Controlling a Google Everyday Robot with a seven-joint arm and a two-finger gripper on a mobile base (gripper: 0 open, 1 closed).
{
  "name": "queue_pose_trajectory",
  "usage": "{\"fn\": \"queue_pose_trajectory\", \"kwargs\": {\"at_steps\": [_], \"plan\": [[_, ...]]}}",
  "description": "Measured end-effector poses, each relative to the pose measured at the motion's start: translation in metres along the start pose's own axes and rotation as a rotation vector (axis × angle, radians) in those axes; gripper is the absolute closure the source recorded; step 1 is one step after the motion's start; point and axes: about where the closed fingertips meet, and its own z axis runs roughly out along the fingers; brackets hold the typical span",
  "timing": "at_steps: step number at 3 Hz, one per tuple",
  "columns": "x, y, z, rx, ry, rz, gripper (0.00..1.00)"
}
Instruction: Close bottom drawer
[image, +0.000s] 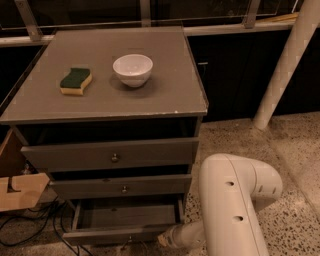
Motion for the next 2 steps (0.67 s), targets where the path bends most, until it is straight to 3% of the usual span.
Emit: {"fn": "queue_pose_trajectory", "kwargs": {"at_steps": [1,2], "plan": [[0.0,0.0,0.0,0.0,0.0,0.0,1.0],[-0.033,-0.001,-0.004,0.021,-0.084,0.001,1.0]]}}
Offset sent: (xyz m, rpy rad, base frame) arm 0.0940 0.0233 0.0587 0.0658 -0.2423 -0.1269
